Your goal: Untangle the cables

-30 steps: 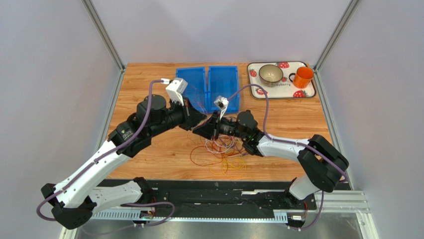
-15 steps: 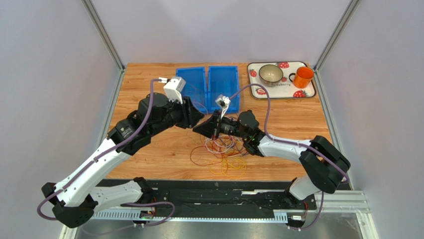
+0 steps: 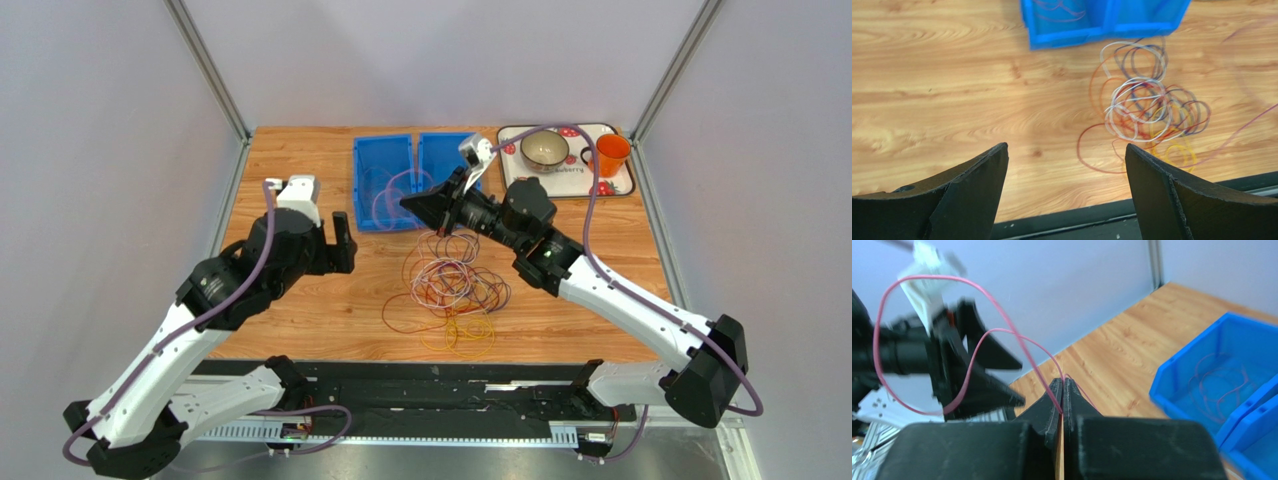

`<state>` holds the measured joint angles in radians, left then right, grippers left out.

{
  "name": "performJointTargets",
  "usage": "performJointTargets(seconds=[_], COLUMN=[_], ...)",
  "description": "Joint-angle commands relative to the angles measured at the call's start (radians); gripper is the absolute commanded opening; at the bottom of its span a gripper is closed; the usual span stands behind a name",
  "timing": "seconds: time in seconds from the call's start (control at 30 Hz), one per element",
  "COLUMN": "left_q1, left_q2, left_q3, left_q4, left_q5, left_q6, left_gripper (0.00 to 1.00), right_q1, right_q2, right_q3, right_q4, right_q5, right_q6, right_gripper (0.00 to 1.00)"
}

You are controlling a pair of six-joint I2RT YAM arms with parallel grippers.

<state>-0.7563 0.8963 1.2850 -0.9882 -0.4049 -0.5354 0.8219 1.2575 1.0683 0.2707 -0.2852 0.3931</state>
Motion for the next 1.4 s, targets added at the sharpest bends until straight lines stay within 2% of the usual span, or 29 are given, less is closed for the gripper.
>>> performJointTargets(seconds=[0.0,0.3,0.5,0.63,0.83,0.9,1.1,1.37], left_q1=[0.006,0.006,0.005,0.006,0.006,0.006,0.006,0.006], left_q2=[-0.105,-0.215,-0.244,-0.275,-0.309,-0.318,-0.333,-0.338], left_q3=[-0.107,-0.302,-0.296,-0.309,-0.308,-0.309,-0.314,-0.314], left_q4=[-0.063,-0.024,-0.024,0.003,-0.006,-0.001,0.008,0.006], left_q5=[-0.064,-0.063,-0.103,-0.08,-0.117,-0.115,-0.112,-0.114], left_q6=[-0.017,-0.037,-0.028,-0.014,-0.018,-0.018,-0.014,-0.012], left_gripper=[0.95,0.95,0.94,0.94,0.93,0.93,0.92,0.92], right_q1=[-0.007,-0.03,-0.053,-0.078,-0.121,-0.124,-0.133,-0.139], right_q2=[0.012,0.167,0.315,0.449,0.611,0.67,0.838,0.948], right_q3=[0.221,0.586,0.769,0.89,1.012,1.053,1.166,1.194], right_q4=[-0.249,-0.363,-0.389,-0.401,-0.406,-0.404,-0.378,-0.335], right_q5=[0.119,0.176,0.211,0.256,0.285,0.365,0.419,0.506], right_q6=[-0.085,-0.114,-0.138,-0.148,-0.134,-0.143,-0.168,-0.148], right_gripper=[0.0,0.0,0.0,0.0,0.0,0.0,0.0,0.0])
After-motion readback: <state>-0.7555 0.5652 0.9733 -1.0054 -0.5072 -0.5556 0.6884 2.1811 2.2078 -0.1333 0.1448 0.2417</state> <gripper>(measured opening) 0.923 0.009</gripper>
